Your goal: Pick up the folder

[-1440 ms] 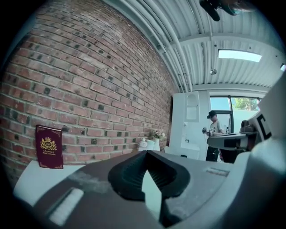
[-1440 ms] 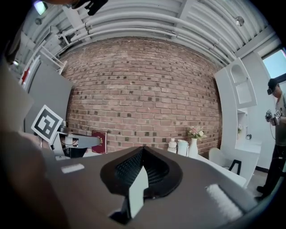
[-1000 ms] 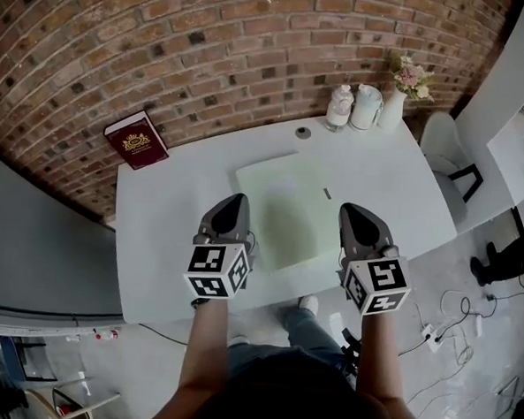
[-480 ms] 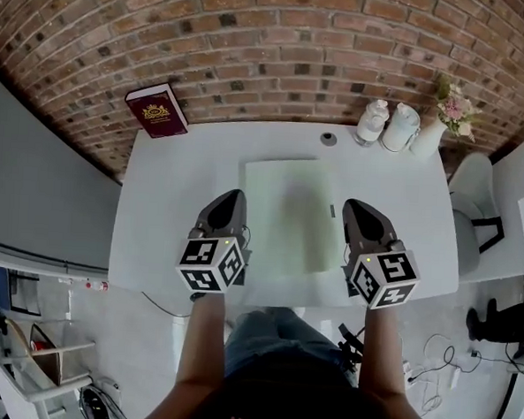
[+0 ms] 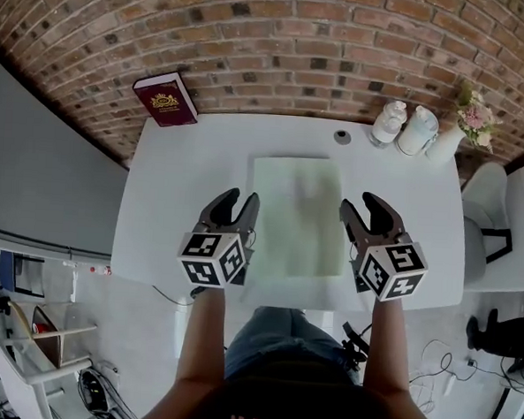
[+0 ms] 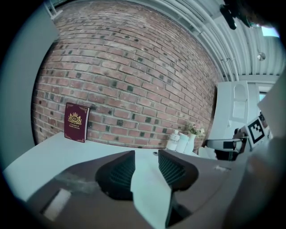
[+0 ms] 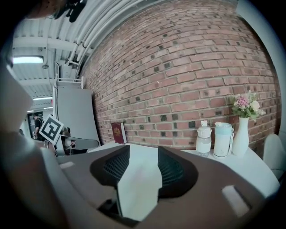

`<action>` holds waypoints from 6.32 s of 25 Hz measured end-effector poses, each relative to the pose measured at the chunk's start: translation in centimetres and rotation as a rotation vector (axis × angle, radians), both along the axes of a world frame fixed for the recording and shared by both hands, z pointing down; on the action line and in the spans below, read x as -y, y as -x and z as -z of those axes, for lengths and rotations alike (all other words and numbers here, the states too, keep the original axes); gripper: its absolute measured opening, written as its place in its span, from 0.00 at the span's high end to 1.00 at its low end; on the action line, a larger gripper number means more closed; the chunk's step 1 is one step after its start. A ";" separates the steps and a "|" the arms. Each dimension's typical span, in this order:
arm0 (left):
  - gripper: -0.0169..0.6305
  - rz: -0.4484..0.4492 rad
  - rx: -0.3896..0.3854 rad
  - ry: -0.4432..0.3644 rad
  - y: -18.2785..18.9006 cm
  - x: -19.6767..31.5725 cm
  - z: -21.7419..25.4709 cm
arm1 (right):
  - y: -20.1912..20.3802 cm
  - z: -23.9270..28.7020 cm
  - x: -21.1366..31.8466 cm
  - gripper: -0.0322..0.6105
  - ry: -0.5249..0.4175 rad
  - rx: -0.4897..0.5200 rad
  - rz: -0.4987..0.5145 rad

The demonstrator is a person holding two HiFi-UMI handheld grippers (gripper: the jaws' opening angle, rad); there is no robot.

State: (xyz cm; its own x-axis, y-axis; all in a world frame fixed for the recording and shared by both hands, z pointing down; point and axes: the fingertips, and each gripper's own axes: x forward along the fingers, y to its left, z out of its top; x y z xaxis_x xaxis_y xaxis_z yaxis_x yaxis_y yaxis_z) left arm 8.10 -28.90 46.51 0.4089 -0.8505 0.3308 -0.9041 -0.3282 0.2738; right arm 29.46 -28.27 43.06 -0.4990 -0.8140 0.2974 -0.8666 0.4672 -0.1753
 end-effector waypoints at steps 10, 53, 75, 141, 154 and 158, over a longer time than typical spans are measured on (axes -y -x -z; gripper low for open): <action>0.62 -0.038 -0.048 0.201 0.7 0.2 -4.6 | 1.5 -5.5 0.4 0.44 0.186 -0.038 0.037; 0.52 -0.190 -0.246 0.644 -1.8 -2.3 -17.0 | 2.1 -20.7 -1.4 0.33 0.766 0.010 0.136; 0.52 -0.199 -0.196 0.451 -0.3 -1.2 -9.0 | 3.3 -12.8 -1.5 0.37 0.604 0.035 0.108; 0.52 -0.232 -0.055 -0.503 -0.5 -0.2 17.6 | 3.0 14.0 0.2 0.41 -0.324 -0.035 0.054; 0.52 -0.233 -0.061 -0.523 -0.6 0.1 18.3 | 3.0 14.5 0.3 0.42 -0.330 -0.035 0.036; 0.52 -0.235 -0.063 -0.522 -0.5 0.1 18.4 | 3.1 14.5 0.2 0.42 -0.332 -0.040 0.033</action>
State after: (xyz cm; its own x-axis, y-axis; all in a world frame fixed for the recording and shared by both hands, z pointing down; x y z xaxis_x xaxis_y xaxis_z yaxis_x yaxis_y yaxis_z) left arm 8.60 -29.01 28.12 0.6122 -0.7782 -0.1399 -0.7775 -0.6247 0.0723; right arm 26.37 -28.49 28.54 -0.5201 -0.8532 0.0382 -0.8531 0.5211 0.0251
